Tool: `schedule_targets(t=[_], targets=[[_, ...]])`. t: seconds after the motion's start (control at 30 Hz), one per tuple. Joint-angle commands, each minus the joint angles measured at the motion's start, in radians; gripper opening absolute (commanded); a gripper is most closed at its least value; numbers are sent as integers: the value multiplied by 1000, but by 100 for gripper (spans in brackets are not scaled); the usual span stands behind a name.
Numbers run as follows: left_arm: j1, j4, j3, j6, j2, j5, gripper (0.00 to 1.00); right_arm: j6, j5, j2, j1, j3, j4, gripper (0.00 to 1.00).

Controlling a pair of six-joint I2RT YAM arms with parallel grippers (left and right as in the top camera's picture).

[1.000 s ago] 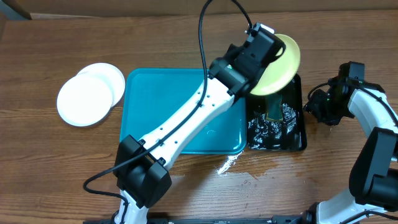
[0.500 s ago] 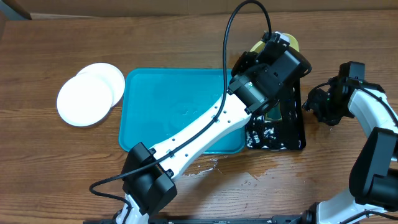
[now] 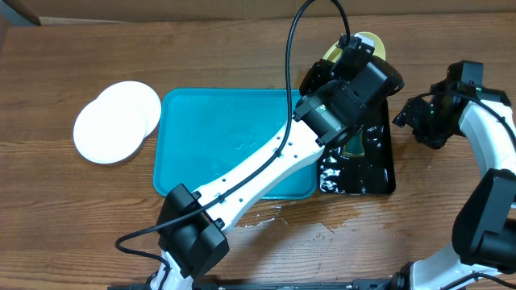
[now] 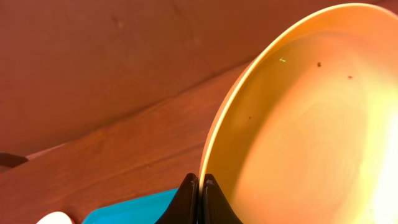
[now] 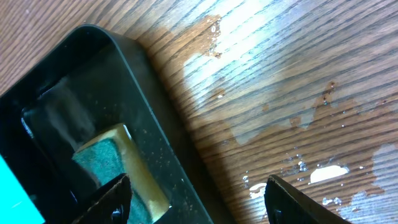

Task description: Clean dirty plates on tray and stack at the side

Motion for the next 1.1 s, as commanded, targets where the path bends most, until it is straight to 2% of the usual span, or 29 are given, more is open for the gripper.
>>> schedule_targets(t=[0.0, 0.1, 0.17, 0.33, 0.43, 0.6, 0.77, 0.9, 1.07], targets=[[25, -37, 11, -6, -47, 97, 4, -4, -23, -3, 3, 29, -13, 70], [92, -109, 40, -21, -65, 233, 4, -34, -87, -3, 3, 29, -18, 70], [159, -175, 69, -49, -75, 381, 4, -80, -165, -3, 3, 29, -16, 71], [401, -376, 129, -98, -84, 835, 4, -134, -274, -3, 30, 29, -18, 71], [572, -507, 129, -101, -84, 1000, 4, -136, -270, -3, 85, 29, -21, 71], [846, -703, 128, -100, -82, 1020, 4, -161, -180, -3, 225, 29, 1, 72], [1065, -781, 109, -105, -82, 948, 4, -153, -78, -3, 354, 29, 18, 75], [1178, -769, 48, -150, -82, 907, 4, -153, -78, -3, 414, 29, 23, 75], [1255, -668, -61, -177, -82, 868, 4, -154, -78, -3, 429, 29, 32, 76]])
